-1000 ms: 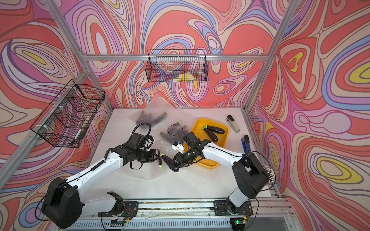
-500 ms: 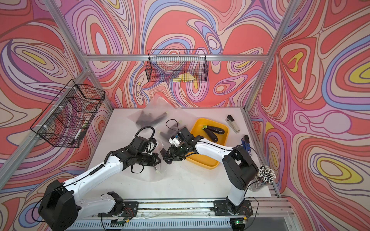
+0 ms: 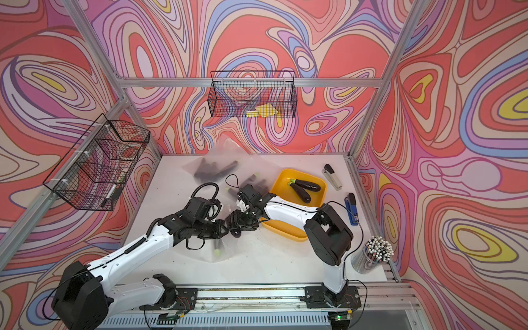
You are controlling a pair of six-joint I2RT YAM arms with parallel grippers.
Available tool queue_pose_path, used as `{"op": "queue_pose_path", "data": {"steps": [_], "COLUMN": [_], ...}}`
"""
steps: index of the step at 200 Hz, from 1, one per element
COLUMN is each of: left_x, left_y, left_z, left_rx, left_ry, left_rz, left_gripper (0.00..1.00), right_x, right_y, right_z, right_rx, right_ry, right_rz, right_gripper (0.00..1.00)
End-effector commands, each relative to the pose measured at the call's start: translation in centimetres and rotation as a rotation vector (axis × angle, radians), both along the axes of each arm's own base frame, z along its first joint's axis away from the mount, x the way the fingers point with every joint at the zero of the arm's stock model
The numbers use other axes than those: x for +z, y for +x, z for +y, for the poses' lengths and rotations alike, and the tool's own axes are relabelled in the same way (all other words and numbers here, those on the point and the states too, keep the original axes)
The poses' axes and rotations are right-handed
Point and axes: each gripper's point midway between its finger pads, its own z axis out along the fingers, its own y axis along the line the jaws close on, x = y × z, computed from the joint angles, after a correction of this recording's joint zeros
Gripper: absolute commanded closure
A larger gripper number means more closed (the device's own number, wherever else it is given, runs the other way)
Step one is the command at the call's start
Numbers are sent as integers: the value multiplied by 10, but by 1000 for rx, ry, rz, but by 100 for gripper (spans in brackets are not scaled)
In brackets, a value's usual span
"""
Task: Place the eggplant in a zip-top bag and seal the zipper
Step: Place the eggplant in the zipper food storage bag.
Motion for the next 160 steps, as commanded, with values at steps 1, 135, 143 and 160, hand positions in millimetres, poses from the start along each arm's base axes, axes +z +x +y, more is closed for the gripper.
{"op": "queue_pose_path", "data": {"steps": [1,135,143,160], "left_x": [6,15,15,15], "left_y": [19,19,20,22], "left_z": [2,2,2,-1], "left_rx": [50,37,37,32], "left_ry": [1,-66,-67,-78], "left_rz": [-58,-78,-79,-78], "left_gripper": [100,100,100,100], "right_x": [27,25,30,34], "right_y": [-9,13,10,5], "right_z": [-5,-3,3,11], "right_rx": [7,-29,-15,6], "right_ry": [-8,4,15,30], "right_rz": [-38,-229,-239,-228], "right_gripper": [33,70,70,69]}}
